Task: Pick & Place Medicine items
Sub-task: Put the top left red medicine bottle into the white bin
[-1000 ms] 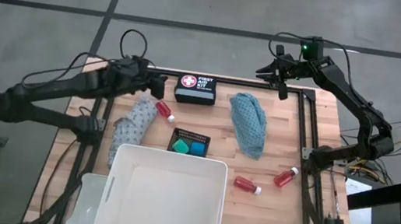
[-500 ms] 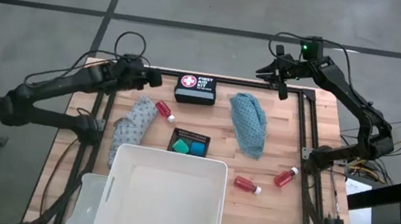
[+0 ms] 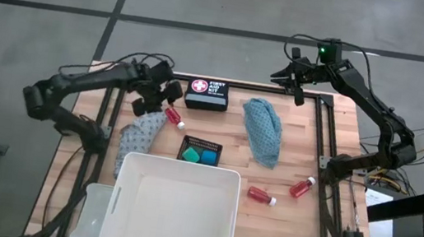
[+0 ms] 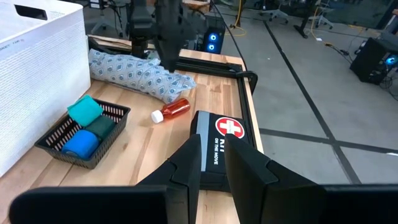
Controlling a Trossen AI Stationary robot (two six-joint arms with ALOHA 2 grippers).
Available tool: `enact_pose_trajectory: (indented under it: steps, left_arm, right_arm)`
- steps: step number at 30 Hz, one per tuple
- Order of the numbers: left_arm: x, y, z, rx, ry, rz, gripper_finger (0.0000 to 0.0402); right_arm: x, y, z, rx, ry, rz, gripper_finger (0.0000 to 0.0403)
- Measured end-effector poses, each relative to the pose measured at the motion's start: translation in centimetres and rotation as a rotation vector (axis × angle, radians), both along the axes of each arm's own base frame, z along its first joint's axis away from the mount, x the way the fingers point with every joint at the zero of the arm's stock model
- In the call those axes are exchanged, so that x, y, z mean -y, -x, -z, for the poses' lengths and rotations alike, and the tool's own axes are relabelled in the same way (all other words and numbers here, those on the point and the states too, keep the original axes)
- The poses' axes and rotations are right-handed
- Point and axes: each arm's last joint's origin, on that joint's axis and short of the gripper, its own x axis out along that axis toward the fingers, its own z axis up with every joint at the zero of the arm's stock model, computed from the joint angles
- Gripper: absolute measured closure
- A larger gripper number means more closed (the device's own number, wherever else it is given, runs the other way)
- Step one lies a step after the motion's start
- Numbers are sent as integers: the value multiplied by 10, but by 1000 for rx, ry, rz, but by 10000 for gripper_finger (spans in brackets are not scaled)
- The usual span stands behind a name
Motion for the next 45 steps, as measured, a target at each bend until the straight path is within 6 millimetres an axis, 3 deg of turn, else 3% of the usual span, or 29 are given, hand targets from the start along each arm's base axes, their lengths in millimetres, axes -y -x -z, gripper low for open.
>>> enact_pose_trajectory:
  steps: [13,27,39,45]
  left_arm:
    - [-25,-23,32,-12,125,15,176]
    - [-31,-33,59,-83,196,-64,177]
    - [-19,-18,35,-72,246,-69,177]
    - [-20,-18,45,-130,174,-16,177]
  right_arm:
    - [0,0,0,0,0,0,335]
    - [0,0,0,0,0,0,335]
    - [0,0,0,0,0,0,335]
    - [0,0,0,0,0,0,335]
